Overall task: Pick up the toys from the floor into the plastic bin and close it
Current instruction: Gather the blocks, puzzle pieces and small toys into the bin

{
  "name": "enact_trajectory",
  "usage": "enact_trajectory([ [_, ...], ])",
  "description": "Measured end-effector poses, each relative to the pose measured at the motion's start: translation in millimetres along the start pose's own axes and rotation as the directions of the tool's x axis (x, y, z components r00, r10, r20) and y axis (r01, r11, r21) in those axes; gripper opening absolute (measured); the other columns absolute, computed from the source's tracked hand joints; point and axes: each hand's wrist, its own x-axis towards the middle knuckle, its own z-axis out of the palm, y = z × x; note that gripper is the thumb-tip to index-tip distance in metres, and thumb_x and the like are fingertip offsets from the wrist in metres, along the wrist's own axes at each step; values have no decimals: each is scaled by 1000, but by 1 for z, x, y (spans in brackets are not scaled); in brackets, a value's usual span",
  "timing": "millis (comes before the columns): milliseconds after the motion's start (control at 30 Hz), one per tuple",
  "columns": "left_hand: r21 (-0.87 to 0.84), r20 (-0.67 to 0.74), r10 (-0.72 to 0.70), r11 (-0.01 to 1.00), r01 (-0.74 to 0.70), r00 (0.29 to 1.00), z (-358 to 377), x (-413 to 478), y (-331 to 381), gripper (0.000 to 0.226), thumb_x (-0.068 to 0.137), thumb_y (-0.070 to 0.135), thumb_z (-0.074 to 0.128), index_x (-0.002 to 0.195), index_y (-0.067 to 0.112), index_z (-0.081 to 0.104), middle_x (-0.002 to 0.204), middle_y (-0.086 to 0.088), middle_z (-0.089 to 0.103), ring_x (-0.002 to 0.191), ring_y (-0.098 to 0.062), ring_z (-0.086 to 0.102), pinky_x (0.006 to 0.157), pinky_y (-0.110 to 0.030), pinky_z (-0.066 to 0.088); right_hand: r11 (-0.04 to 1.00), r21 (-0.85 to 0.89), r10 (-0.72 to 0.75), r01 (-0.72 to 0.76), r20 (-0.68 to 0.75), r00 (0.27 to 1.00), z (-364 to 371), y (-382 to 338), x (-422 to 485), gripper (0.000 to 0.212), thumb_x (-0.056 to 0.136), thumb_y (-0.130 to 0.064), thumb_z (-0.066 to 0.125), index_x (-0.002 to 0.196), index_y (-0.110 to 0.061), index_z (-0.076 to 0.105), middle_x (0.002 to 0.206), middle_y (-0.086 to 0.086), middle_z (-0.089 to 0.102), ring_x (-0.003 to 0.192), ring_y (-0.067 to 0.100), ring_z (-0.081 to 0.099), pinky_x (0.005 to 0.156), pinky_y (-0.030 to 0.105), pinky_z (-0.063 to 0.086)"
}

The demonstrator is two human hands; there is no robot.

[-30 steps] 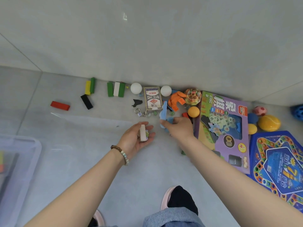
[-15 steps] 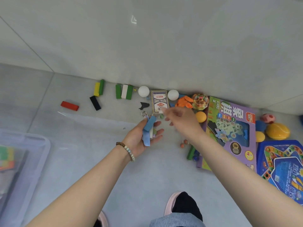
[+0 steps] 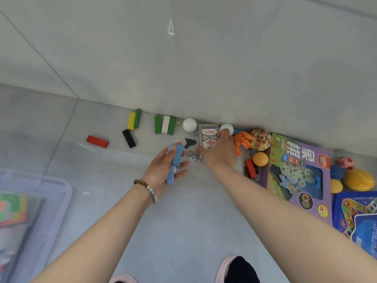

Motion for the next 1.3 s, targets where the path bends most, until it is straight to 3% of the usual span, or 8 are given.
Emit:
enact_trajectory([
  [267, 263, -39, 118, 959, -104, 992, -3, -52, 42, 17, 96, 28, 47, 110, 24, 55, 96, 5, 63, 67, -7, 59, 47, -14, 41, 827, 538, 4, -163, 284, 959, -81, -15, -36, 34, 75, -23, 76, 104, -14, 61, 90, 0, 63, 72, 11, 60, 70, 28, 53],
  [500, 259, -7, 248, 936, -238, 969, -15, -183, 121, 14, 93, 29, 52, 100, 17, 55, 84, 1, 59, 48, -5, 42, 34, -11, 25, 774, 593, -341, -222, 686, 642, -175, -110, -164, 28, 91, -23, 56, 117, -16, 62, 100, 4, 65, 84, 16, 59, 83, 27, 53],
  [733, 321, -188, 455, 866, -383, 871, -128, -333, 184, 20, 93, 23, 54, 110, 14, 52, 91, -1, 62, 52, -7, 47, 33, -11, 28, 798, 599, -521, -62, 738, 428, -163, -240, -304, 13, 91, -24, 57, 104, -22, 59, 97, 4, 64, 87, 21, 61, 90, 32, 50],
  [867, 333, -324, 437, 883, -331, 839, -208, -390, 188, 29, 89, 27, 59, 116, 15, 54, 103, -4, 64, 66, -12, 56, 44, -16, 44, 816, 577, -546, -21, 783, 298, -112, -288, -366, 13, 93, -23, 54, 104, -21, 60, 96, 5, 65, 79, 18, 64, 76, 26, 55],
  [933, 354, -346, 342, 910, -216, 874, -240, -404, 182, 52, 86, 33, 62, 133, 18, 45, 123, -4, 57, 94, -17, 60, 79, -30, 56, 838, 530, -538, 132, 762, 360, -86, -297, -377, 22, 94, -23, 53, 115, -20, 59, 107, 5, 63, 84, 15, 62, 78, 26, 57],
  [1033, 540, -410, 229, 841, 33, 883, -274, -410, 166, 78, 81, 54, 58, 147, 28, 23, 154, -2, 21, 138, -21, 29, 111, -41, 26, 839, 327, -518, 435, 726, 453, -69, -291, -370, 38, 93, -28, 53, 130, -19, 52, 124, 2, 56, 98, 15, 55, 85, 29, 51],
  [1200, 682, -330, 361, 730, -44, 872, -246, -380, 169, 71, 86, 56, 49, 145, 22, 29, 150, 2, 31, 136, -17, 33, 108, -36, 31, 859, 224, -454, 459, 748, 485, -106, -248, -305, 32, 90, -31, 59, 121, -26, 57, 120, -2, 57, 107, 13, 55, 80, 27, 51],
  [1300, 667, -205, 525, 692, -274, 826, -190, -341, 184, 41, 93, 37, 49, 129, 16, 49, 130, -2, 55, 105, -9, 60, 85, -19, 47, 911, 165, -368, 377, 738, 566, -148, -206, -251, 28, 91, -28, 58, 118, -24, 56, 115, 2, 58, 104, 15, 55, 84, 31, 50],
])
